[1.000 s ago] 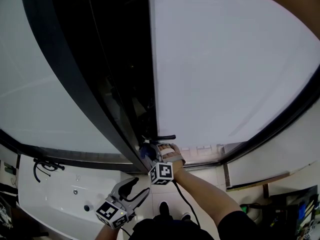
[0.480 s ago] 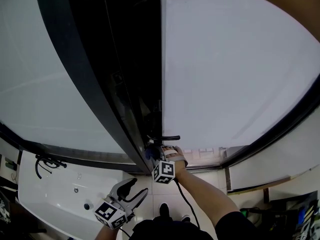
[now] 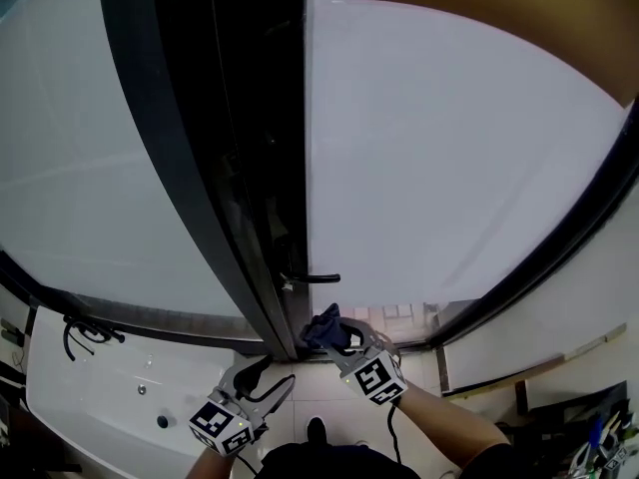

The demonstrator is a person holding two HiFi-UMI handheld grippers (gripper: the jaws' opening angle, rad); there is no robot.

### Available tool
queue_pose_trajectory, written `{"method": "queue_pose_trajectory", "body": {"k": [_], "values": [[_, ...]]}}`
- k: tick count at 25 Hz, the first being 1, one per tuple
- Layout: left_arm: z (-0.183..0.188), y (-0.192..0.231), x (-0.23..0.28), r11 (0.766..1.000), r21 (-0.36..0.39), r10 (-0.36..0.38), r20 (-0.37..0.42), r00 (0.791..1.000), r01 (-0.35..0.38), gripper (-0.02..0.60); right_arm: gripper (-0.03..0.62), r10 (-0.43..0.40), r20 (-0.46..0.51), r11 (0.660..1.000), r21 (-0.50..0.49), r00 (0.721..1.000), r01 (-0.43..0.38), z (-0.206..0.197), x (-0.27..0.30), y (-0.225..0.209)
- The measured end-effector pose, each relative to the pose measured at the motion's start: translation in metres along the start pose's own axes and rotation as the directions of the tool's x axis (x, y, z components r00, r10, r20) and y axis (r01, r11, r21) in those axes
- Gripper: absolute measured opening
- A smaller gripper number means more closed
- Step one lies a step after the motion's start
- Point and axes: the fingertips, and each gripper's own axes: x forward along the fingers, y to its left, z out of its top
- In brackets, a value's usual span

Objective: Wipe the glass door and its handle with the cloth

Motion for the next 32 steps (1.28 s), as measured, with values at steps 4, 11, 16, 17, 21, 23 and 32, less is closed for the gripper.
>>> {"method": "queue_pose_trajectory", "body": {"k": [4, 11, 16, 17, 21, 23, 32], "values": [[0.006, -0.02, 0.01, 0.999, 0.018, -0.027, 0.007, 1.0, 0.027, 0.219, 0.133, -0.011, 0.095, 0.961, 0.275, 0.995, -0.016, 0.011, -0.071, -0.025], [0.013, -0.061, 0.023, 0.997, 0.061, -0.052, 0.007, 0.999, 0.052, 0.219, 0.133, -0.151, 0.096, 0.888, 0.451, 0.984, 0.092, -0.015, -0.186, -0.055], [0.01, -0.105, 0.03, 0.996, 0.07, -0.06, 0.0, 0.998, 0.059, 0.219, 0.133, -0.235, 0.059, 0.856, 0.485, 0.97, 0.178, -0.043, -0.262, -0.052], [0.007, -0.114, 0.031, 0.996, 0.069, -0.062, -0.002, 0.998, 0.062, 0.219, 0.133, -0.243, 0.05, 0.848, 0.496, 0.969, 0.187, -0.05, -0.275, -0.048], [-0.011, -0.152, 0.034, 0.995, 0.06, -0.077, -0.015, 0.997, 0.078, 0.219, 0.133, -0.265, 0.045, 0.782, 0.595, 0.963, 0.187, -0.071, -0.317, -0.033], [-0.019, -0.166, 0.033, 0.996, 0.053, -0.075, -0.019, 0.997, 0.076, 0.219, 0.133, -0.286, 0.052, 0.748, 0.636, 0.957, 0.189, -0.075, -0.333, -0.029], [-0.035, -0.198, 0.0, 0.999, 0.036, -0.025, -0.035, 0.999, 0.026, 0.219, 0.133, -0.272, 0.11, 0.712, 0.691, 0.956, 0.123, -0.066, -0.365, 0.01]]}}
